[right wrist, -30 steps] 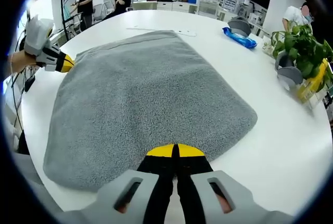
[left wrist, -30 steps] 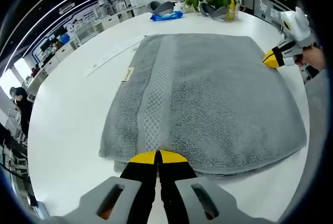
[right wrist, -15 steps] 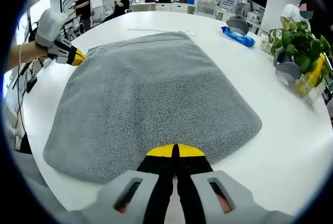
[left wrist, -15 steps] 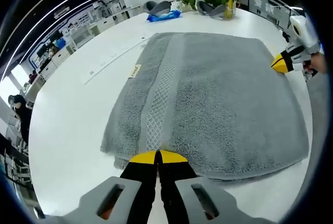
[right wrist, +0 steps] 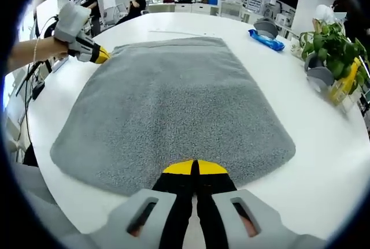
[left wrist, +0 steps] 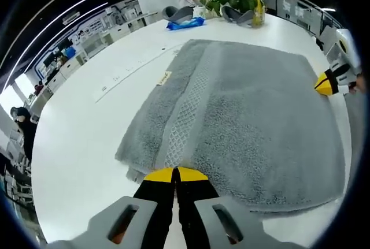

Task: Fold the towel on the table until its edges align and the towel forms a compact rectangular stack.

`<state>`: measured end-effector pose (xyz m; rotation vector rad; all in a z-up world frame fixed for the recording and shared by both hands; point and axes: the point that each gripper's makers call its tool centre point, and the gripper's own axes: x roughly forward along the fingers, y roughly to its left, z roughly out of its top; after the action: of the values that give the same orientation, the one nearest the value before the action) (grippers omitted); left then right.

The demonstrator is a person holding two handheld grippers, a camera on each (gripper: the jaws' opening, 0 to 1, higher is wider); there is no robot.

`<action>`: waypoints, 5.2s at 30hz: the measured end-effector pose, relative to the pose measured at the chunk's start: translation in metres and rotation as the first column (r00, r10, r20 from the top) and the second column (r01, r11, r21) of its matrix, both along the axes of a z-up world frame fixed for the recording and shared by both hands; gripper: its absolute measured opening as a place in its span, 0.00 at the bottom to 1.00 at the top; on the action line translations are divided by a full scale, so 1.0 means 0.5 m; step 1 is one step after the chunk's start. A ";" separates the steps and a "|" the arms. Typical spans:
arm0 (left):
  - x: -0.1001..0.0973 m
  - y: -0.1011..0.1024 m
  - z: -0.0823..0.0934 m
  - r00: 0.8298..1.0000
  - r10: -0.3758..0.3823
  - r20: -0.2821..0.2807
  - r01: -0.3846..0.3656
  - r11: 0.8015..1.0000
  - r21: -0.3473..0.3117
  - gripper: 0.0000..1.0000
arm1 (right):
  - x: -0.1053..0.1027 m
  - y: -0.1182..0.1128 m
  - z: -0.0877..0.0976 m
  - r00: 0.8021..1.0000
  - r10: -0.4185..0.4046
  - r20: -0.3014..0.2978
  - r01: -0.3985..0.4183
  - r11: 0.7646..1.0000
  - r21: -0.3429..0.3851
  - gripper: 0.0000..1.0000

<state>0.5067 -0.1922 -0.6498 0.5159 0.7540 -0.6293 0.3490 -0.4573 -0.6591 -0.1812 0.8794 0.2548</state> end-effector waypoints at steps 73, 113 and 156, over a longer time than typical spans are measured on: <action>-0.115 -0.250 0.459 0.900 0.139 0.413 -0.006 0.952 -0.308 0.01 | -0.024 -0.058 0.190 0.954 0.235 0.188 -0.268 0.948 0.172 0.00; -0.360 -0.193 0.191 0.979 -0.102 0.178 0.163 0.913 -0.373 0.32 | -0.010 -0.073 0.097 0.802 0.577 0.152 -0.596 0.789 0.148 0.27; -0.470 -0.148 0.064 0.972 -0.236 -0.010 0.235 0.971 -0.046 0.03 | -0.067 -0.157 0.068 0.823 0.561 0.092 -0.563 0.827 -0.001 0.00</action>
<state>0.2716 -0.2662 -0.6177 0.5648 0.6969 -0.8700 0.3155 -0.5357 -0.6251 -0.4273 0.7148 0.8079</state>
